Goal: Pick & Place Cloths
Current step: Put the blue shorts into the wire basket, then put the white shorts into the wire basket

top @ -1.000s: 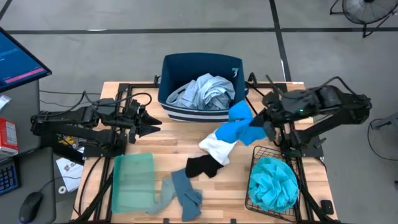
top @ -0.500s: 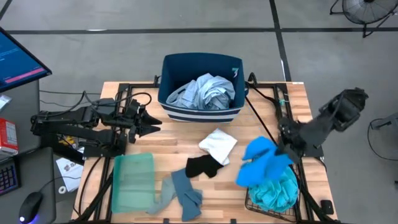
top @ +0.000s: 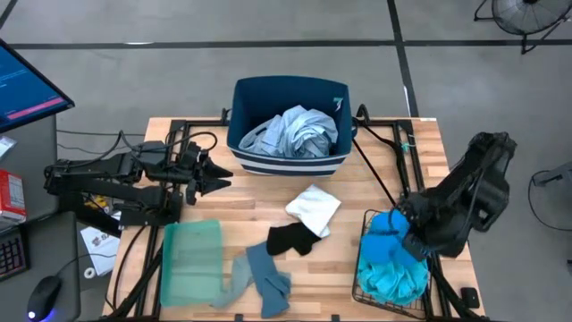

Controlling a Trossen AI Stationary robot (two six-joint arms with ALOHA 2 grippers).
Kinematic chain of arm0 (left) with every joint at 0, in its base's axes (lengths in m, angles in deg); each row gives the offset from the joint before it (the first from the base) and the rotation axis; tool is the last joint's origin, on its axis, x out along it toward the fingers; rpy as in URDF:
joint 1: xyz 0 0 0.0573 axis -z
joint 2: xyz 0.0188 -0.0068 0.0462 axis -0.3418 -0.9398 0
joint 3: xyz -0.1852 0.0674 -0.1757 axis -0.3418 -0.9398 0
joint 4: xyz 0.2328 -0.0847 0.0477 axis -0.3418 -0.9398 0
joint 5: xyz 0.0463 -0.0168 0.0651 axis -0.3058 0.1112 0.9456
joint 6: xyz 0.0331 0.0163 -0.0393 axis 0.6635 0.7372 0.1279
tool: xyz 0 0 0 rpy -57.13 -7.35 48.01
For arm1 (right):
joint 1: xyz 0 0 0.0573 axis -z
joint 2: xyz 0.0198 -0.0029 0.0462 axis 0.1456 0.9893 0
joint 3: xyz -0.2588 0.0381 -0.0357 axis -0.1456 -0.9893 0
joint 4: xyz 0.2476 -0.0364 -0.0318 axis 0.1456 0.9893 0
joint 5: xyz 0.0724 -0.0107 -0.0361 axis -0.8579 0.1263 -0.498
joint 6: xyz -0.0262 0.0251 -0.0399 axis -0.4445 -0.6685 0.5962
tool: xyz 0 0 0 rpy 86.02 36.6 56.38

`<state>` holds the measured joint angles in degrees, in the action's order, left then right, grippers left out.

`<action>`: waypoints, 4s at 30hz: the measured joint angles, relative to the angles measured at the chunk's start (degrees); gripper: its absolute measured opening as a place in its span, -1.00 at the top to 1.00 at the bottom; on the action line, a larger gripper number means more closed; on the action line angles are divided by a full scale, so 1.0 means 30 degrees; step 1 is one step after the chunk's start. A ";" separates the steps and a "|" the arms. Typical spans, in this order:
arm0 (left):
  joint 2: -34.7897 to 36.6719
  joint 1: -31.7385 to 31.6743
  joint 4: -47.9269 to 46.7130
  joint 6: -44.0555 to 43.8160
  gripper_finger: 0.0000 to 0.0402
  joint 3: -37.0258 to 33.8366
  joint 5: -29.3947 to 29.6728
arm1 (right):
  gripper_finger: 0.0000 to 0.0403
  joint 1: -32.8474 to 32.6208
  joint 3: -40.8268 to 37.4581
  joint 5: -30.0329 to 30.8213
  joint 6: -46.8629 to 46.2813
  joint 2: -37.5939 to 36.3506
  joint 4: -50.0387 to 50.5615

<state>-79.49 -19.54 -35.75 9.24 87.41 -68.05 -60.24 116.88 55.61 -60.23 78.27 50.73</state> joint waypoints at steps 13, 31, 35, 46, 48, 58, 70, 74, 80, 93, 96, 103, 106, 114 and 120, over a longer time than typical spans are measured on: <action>0.0000 0.0007 0.0124 0.0000 0.16 0.0000 0.0068 | 0.99 -0.1104 -0.5642 -0.2520 -0.3316 0.2682 -0.3952; -0.1451 0.0007 0.1449 0.0000 0.16 0.0000 0.0328 | 0.96 -0.0921 -1.2055 -0.2620 -0.3494 0.5923 -1.3754; -0.2427 0.0007 0.2049 0.0000 0.16 0.0000 0.0328 | 0.96 -0.0921 -1.2275 -0.2733 -0.3164 0.6499 -1.3938; -0.5075 0.0012 0.3685 0.0819 0.16 0.0000 -0.0434 | 0.69 -0.0528 -1.3010 -0.3212 -0.2613 0.6013 -1.4816; -0.5491 0.0278 0.4411 0.2093 0.12 0.0000 -0.0895 | 0.54 -0.0540 -1.3020 -0.2892 -0.2257 0.5018 -1.4488; -0.7514 0.2024 0.7796 0.7604 -0.34 0.0000 -0.0632 | -0.21 -0.0535 -1.3028 -0.2308 -0.1814 -0.0093 -1.4169; -1.2007 0.3066 0.8063 1.1704 -0.44 0.0548 0.1399 | -0.29 -0.0535 -1.2998 0.2140 -0.1254 -0.3542 -1.4167; -1.3786 0.3088 0.8138 1.2700 -0.44 0.1651 0.1625 | -0.29 -0.0535 -1.2998 0.2582 -0.0914 -0.3646 -1.4171; -1.6634 0.3081 0.8131 1.4200 -0.44 0.3600 0.1625 | -0.29 -0.0535 -1.2986 0.2589 -0.0762 -0.3426 -1.4110; -2.1216 0.2701 0.8567 1.5521 -0.44 0.5791 0.1565 | -0.29 -0.0529 -1.2977 0.3165 -0.0471 -0.2745 -1.4112; -2.1972 0.2879 0.9070 1.6522 -0.44 0.5792 0.1556 | -0.29 -0.0543 -1.2977 0.3165 -0.0463 -0.2475 -1.4131; -2.3485 0.2989 1.0554 1.9610 -0.44 0.5785 0.1452 | -0.29 -0.0543 -1.2969 0.3165 -0.0420 -0.2144 -1.4176; -2.3997 0.2816 1.0554 2.0026 -0.44 0.5785 0.1486 | -0.29 -0.0543 -1.2969 0.3172 -0.0420 -0.2138 -1.4176; -2.5446 0.2268 1.0520 2.0036 -0.44 0.6360 0.1621 | -0.29 -0.0543 -1.2969 0.3193 -0.0427 -0.2144 -1.4184; -2.6952 0.1850 1.0484 2.0119 -0.35 0.7115 0.1981 | -0.29 -0.0543 -1.2969 0.3567 -0.0471 -0.2145 -1.4289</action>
<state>-160.34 -13.99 -4.30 69.60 108.76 -62.11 -61.87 77.98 66.31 -61.65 71.84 7.86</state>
